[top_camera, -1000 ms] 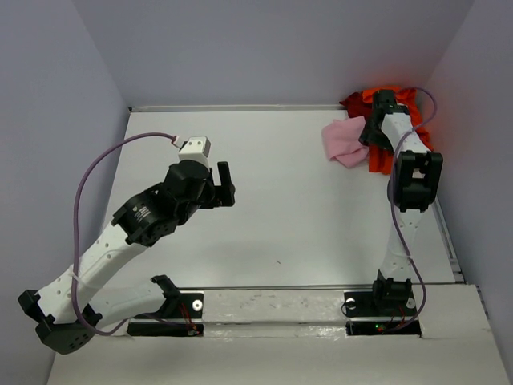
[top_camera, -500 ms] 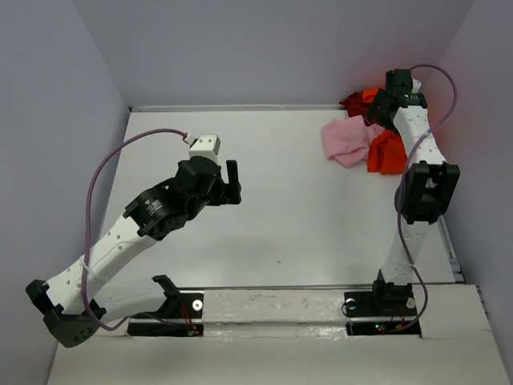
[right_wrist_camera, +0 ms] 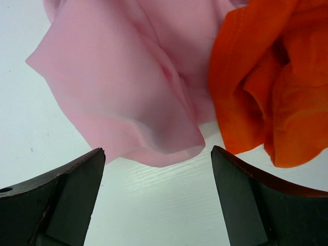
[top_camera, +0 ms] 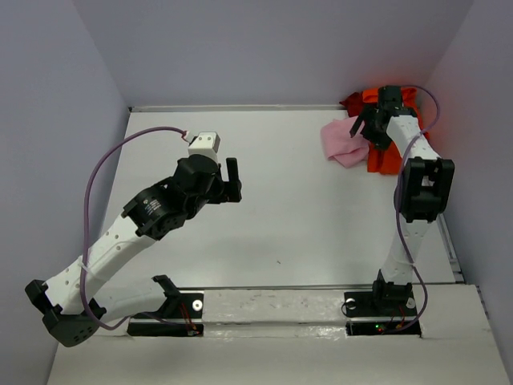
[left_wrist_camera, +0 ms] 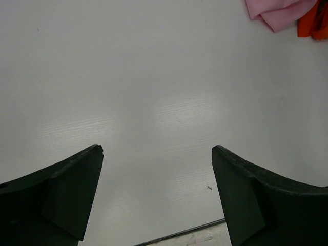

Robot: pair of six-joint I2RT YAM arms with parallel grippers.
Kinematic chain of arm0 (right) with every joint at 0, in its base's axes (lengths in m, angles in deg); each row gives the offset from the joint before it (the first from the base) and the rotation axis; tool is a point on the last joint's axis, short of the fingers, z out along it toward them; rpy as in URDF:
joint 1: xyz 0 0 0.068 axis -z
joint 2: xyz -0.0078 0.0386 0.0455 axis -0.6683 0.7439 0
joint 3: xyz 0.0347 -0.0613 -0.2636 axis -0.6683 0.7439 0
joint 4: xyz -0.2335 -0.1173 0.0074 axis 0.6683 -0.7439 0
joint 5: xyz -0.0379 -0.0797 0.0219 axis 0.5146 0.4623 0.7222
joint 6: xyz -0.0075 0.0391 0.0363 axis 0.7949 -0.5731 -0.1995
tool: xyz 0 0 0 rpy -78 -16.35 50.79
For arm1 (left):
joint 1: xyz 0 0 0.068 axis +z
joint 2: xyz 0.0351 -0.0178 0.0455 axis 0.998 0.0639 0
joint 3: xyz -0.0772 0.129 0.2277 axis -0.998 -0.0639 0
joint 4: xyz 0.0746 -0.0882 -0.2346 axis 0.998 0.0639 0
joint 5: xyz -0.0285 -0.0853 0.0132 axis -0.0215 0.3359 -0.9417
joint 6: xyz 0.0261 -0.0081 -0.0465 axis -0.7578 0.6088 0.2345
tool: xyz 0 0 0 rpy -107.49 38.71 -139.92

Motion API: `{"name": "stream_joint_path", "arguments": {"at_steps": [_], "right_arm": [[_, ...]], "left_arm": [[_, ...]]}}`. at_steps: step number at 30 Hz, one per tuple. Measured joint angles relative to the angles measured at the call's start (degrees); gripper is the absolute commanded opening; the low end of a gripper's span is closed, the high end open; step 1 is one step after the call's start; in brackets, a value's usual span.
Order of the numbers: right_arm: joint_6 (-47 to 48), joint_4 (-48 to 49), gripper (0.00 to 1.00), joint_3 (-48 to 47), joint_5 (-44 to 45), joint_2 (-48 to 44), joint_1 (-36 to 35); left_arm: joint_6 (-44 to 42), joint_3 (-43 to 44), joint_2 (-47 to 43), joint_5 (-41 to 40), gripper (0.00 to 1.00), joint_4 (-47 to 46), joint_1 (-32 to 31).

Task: Fold and stack the t-shirts
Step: Pick up the crumpled T-shirt from the corner of the board.

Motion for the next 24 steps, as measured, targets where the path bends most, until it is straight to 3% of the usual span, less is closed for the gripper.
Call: {"name": "stream_joint_path", "arguments": {"at_steps": [11, 13, 15, 17, 19, 20, 24], "right_arm": [[-0.28, 3.21, 0.86, 0.31, -3.06, 2.47, 0.00], [-0.28, 3.85, 0.81, 1.36, -3.10, 3.10, 0.00], [-0.31, 4.37, 0.71, 2.56, -3.39, 3.61, 0.00], [-0.46, 4.59, 0.27, 3.74, -3.96, 3.78, 0.00], [-0.68, 4.74, 0.05, 4.76, -4.52, 3.89, 0.00], [-0.44, 4.76, 0.00, 4.96, -4.72, 3.96, 0.00], [-0.42, 5.53, 0.00, 5.25, -5.07, 3.96, 0.00]], "left_arm": [[-0.02, 0.20, 0.00, -0.52, 0.96, 1.09, -0.11], [-0.02, 0.66, 0.02, -0.55, 0.96, 1.40, -0.11], [-0.02, 1.11, 0.02, -0.55, 0.96, 1.53, -0.11], [-0.02, 1.46, 0.02, -0.57, 0.96, 1.57, -0.11], [-0.04, 1.51, 0.02, -0.61, 0.96, 1.70, -0.11], [-0.04, 1.51, 0.02, -0.63, 0.96, 1.73, -0.11], [-0.24, 1.64, 0.07, -0.74, 0.96, 1.88, -0.11]]}}
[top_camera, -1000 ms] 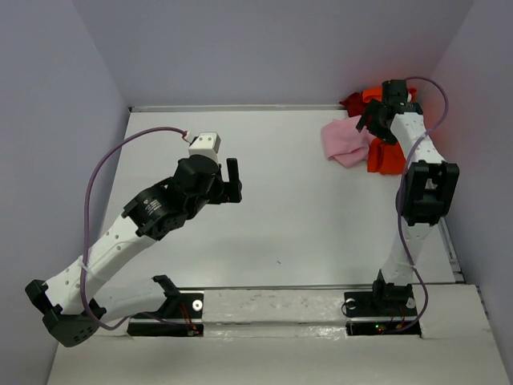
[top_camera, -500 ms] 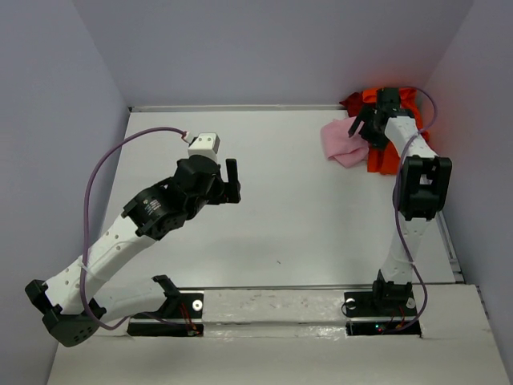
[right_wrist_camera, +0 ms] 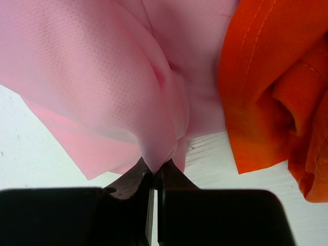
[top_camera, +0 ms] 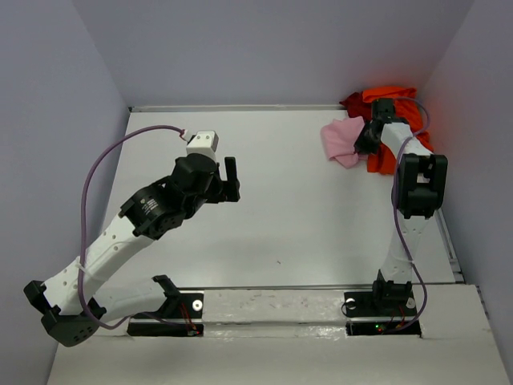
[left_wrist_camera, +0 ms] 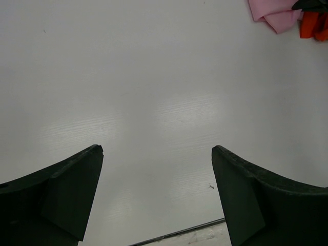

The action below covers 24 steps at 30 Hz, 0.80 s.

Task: Fold and stack the t-shirts
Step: Pick up the crumpled T-shirt from the corner of the board.

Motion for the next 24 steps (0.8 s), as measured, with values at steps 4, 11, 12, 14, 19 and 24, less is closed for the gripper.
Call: {"name": "stream_joint_path", "arguments": {"at_steps": [4, 11, 12, 14, 19, 24], "right_arm": [[0.63, 0.11, 0.00, 0.00, -0.66, -0.09, 0.00], [1.18, -0.63, 0.00, -0.76, -3.50, -5.64, 0.00], [1.16, -0.83, 0.00, -1.14, -4.17, -7.52, 0.00], [0.48, -0.87, 0.00, -1.73, -5.79, -11.65, -0.09], [-1.99, -0.98, 0.00, -3.23, -10.51, -22.53, -0.11], [-5.99, -0.98, 0.00, -4.79, -17.42, -29.64, -0.42]], "left_arm": [[-0.22, 0.55, 0.35, -0.13, 0.96, 0.07, -0.13], [-1.09, 0.72, 1.73, -0.15, 0.96, -0.79, -0.22], [-1.31, 0.72, 2.03, -0.11, 0.96, -1.25, -0.22], [-1.66, 0.72, 2.60, -0.02, 0.96, -2.12, -0.22], [-2.49, 0.72, 4.37, 0.52, 0.96, -4.79, -0.24], [-3.34, 0.72, 5.42, 0.70, 0.96, -6.93, -0.33]]}}
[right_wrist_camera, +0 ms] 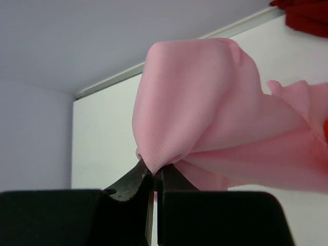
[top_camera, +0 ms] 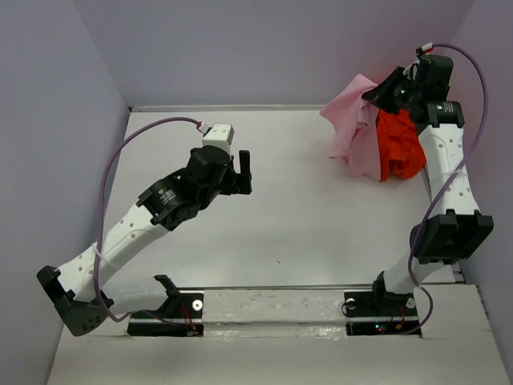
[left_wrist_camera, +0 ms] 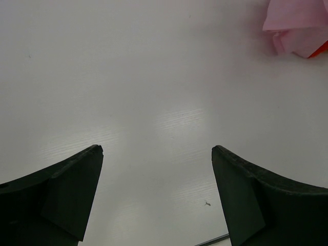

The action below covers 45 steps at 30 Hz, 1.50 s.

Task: Fold and stack the t-shirts
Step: Pick up the crumpled T-shirt from the corner of the board, then move the crumpled T-shirt to the center of the board.

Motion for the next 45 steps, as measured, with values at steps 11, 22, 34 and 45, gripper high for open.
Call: {"name": "stream_joint_path", "arguments": {"at_steps": [11, 22, 34, 45], "right_arm": [[-6.19, -0.70, 0.00, -13.79, -12.94, 1.09, -10.32], [-10.08, 3.04, 0.00, -16.20, -19.54, 2.21, -23.76], [-10.64, 4.39, 0.00, 3.21, -10.27, -4.48, -23.93], [-5.79, 1.55, 0.00, 9.35, -5.86, 0.33, -24.28]], "left_arm": [[-0.70, 0.00, 0.13, 0.00, 0.96, -3.96, -0.28], [-0.44, 0.00, -0.22, -1.36, 0.96, -4.85, -0.79], [-0.72, 0.00, -2.08, -3.26, 0.96, -3.93, -0.79], [-1.33, 0.02, -2.08, -3.50, 0.96, -3.19, -0.79]]}}
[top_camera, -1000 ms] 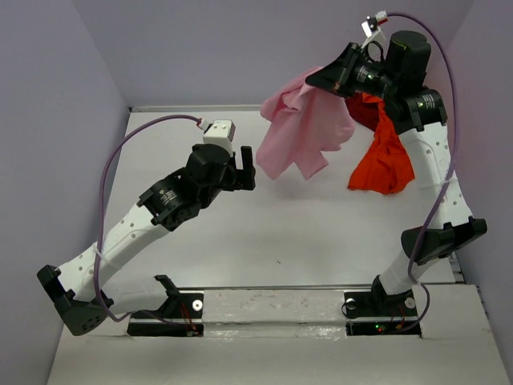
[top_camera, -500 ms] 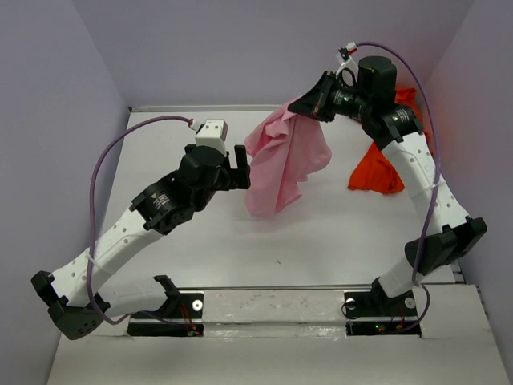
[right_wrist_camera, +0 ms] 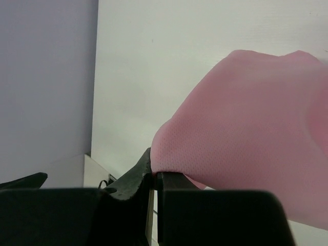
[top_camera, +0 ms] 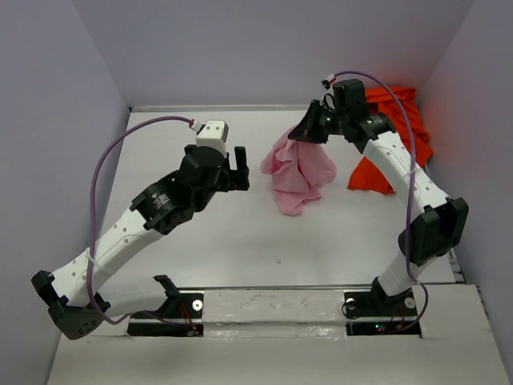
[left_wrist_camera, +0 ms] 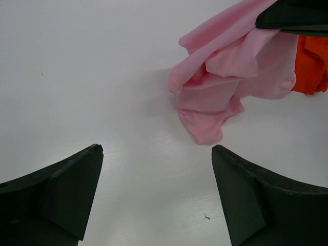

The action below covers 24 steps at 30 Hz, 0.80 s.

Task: Fold and stack the t-shirts
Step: Move the crumpled T-shirt to the center of the board.

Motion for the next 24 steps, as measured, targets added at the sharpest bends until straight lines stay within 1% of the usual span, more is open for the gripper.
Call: {"name": "stream_joint_path", "arguments": {"at_steps": [4, 9, 13, 18, 21, 24], "right_arm": [[1.11, -1.66, 0.00, -3.82, 0.46, 2.25, -1.84], [2.38, -2.69, 0.00, -6.56, 1.57, 0.24, -6.19], [3.52, -6.23, 0.00, -7.72, 4.96, -4.02, -11.72], [3.85, -11.04, 0.00, -7.67, 11.45, -12.28, -21.42], [2.93, -13.05, 0.00, -7.45, 14.58, -16.94, -24.22], [2.34, -14.93, 0.00, -8.20, 17.11, -19.17, -24.61]], "left_arm": [[-0.09, 0.00, -0.02, -0.50, 0.96, 0.00, 0.00], [-0.48, -0.02, -0.26, -1.09, 0.96, -0.02, 0.00], [-0.83, -0.02, -0.28, -1.16, 0.96, -0.07, 0.00], [-1.40, 0.00, -0.26, -1.44, 0.96, -0.50, 0.00], [-1.77, 0.00, -0.26, -1.57, 0.96, -0.96, 0.00], [-2.05, 0.00, -0.26, -1.81, 0.97, -1.27, 0.00]]}}
